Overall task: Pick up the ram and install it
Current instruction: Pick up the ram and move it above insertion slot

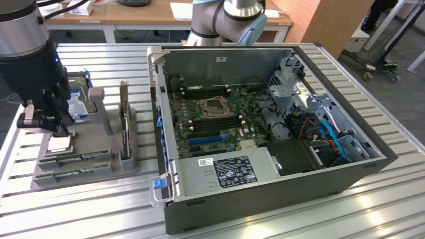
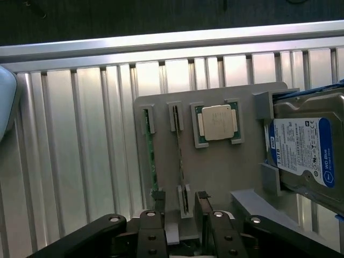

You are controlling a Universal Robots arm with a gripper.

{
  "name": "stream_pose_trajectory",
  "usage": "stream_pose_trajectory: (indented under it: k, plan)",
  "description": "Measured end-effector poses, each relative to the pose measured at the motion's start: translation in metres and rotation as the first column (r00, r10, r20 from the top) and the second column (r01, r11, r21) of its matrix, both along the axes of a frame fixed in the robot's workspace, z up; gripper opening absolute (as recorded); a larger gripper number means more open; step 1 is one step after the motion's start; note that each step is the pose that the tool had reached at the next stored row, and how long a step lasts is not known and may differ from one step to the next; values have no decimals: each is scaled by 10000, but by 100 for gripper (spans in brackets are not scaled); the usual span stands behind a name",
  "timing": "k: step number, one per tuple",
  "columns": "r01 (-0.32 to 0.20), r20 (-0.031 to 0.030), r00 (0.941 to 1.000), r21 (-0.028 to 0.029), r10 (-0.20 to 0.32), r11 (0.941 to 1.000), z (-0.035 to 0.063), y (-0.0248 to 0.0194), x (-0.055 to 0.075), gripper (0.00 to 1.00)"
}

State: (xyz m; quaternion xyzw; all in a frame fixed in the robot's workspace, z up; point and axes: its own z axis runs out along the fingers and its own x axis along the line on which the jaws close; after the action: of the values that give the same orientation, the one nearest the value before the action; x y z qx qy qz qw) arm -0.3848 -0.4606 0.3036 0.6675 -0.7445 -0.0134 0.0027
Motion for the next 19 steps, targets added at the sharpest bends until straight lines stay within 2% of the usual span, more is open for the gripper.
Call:
stream_pose_trajectory:
  k: [2, 10, 19]
  plan:
    - [-12, -1, 10000, 0, 12, 10000, 0, -23, -3, 36]
    - [-12, 0, 10000, 1, 12, 10000, -17, -24, -3, 36]
    - [-12, 0, 10000, 2, 12, 10000, -155, -23, -3, 36]
